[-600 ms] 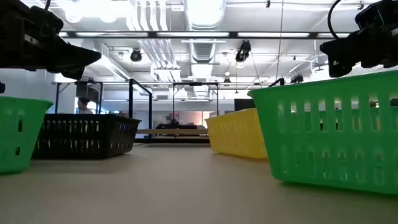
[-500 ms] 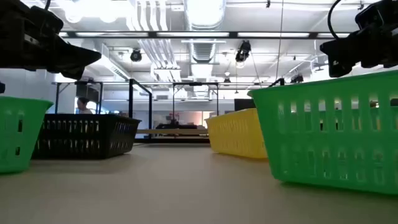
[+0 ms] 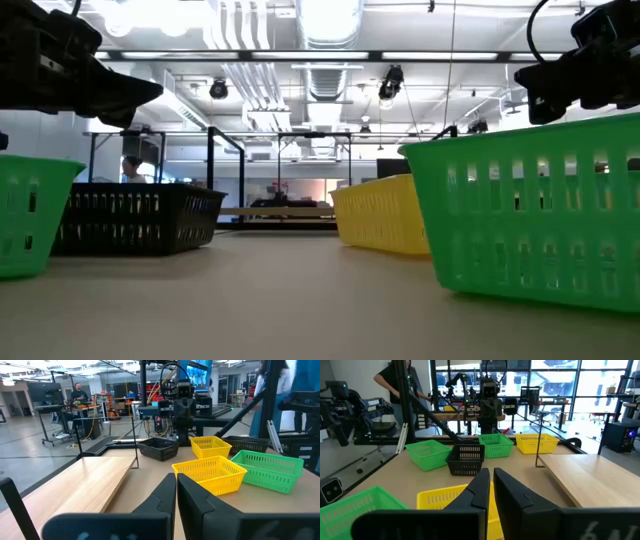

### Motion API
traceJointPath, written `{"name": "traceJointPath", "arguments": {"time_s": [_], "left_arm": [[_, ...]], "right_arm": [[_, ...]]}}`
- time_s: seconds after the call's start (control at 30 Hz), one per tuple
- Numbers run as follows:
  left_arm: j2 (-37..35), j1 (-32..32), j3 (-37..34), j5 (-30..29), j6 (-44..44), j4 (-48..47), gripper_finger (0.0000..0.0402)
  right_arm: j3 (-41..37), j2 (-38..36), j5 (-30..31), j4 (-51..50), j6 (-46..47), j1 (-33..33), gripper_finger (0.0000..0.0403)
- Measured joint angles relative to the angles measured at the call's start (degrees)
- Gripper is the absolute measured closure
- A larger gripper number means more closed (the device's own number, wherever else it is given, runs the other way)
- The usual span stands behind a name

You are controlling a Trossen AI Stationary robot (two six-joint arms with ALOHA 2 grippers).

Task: Stack baskets on shelf by color

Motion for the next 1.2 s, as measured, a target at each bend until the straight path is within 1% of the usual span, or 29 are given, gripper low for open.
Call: {"name": "traceJointPath", "arguments": {"time_s": [0.97,1.07,1.1,1.13,1.2], "left_arm": [[0.0,0.0,0.0,0.4,0.0,0.0,0.0402],[0.0,0.0,0.0,0.4,0.0,0.0,0.0402],[0.0,0.0,0.0,0.4,0.0,0.0,0.0402],[0.0,0.0,0.0,0.4,0.0,0.0,0.0402],[0.0,0.0,0.0,0.4,0.0,0.0,0.0402]], "right_arm": [[0.0,0.0,0.0,0.0,0.0,0.0,0.0385],[0.0,0.0,0.3,1.0,-1.1,0.0,0.0385],[0.0,0.0,0.3,1.9,-0.3,-0.1,0.0385],[0.0,0.0,0.2,3.7,2.9,0.0,0.0385],[0.0,0.0,-0.1,9.8,14.6,0.0,0.0385]]}}
